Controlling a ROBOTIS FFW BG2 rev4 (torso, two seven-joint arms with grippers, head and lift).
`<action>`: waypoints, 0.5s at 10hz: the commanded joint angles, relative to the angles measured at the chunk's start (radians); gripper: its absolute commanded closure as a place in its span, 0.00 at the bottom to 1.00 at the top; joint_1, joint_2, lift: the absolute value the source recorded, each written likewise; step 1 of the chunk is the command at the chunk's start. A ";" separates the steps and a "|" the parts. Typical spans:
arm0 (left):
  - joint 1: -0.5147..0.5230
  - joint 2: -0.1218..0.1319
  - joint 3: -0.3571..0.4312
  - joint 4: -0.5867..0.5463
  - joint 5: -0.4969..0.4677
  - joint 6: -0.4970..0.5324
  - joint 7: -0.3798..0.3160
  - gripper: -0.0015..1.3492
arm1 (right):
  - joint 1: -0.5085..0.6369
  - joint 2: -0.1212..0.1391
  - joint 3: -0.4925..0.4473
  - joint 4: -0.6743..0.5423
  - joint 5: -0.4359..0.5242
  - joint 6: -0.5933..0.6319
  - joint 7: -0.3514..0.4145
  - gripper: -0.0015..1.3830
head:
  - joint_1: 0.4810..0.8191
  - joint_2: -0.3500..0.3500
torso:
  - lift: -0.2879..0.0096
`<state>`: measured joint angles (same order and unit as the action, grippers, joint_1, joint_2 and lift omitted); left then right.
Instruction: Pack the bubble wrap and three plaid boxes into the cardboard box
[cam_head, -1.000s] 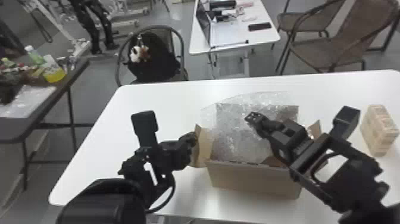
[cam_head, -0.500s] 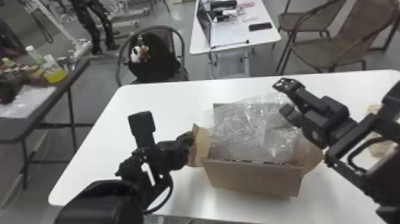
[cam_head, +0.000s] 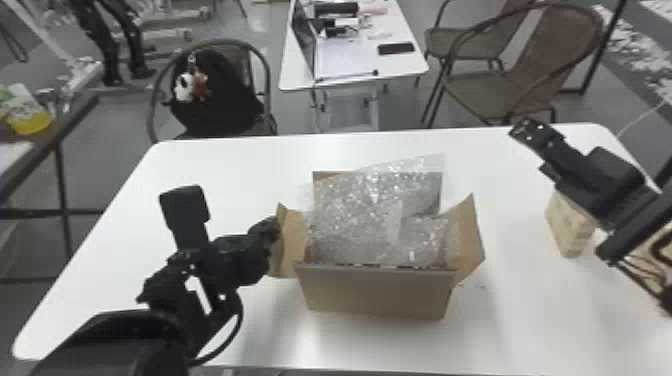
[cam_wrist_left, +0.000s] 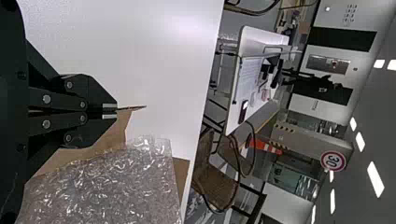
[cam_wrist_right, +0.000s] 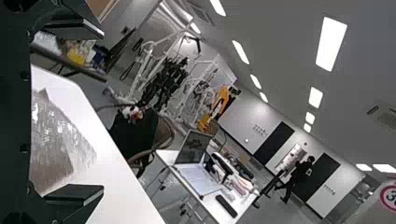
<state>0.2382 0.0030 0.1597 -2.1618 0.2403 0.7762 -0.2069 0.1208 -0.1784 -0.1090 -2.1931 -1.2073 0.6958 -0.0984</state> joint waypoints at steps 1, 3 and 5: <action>0.006 -0.006 0.007 0.000 0.016 -0.017 0.000 0.90 | 0.052 -0.018 -0.034 0.033 0.166 0.037 0.098 0.10 | 0.63 0.65 | 0.52; 0.009 -0.006 0.012 0.000 0.027 -0.026 0.000 0.90 | 0.135 -0.016 -0.034 0.059 0.434 -0.061 0.258 0.10 | 0.63 0.62 | 0.52; 0.012 -0.006 0.015 0.000 0.028 -0.026 0.000 0.90 | 0.169 -0.012 -0.024 0.092 0.591 -0.167 0.315 0.10 | 0.63 0.57 | 0.52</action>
<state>0.2488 0.0030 0.1746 -2.1614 0.2675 0.7494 -0.2072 0.2787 -0.1923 -0.1382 -2.1056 -0.6715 0.5616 0.2157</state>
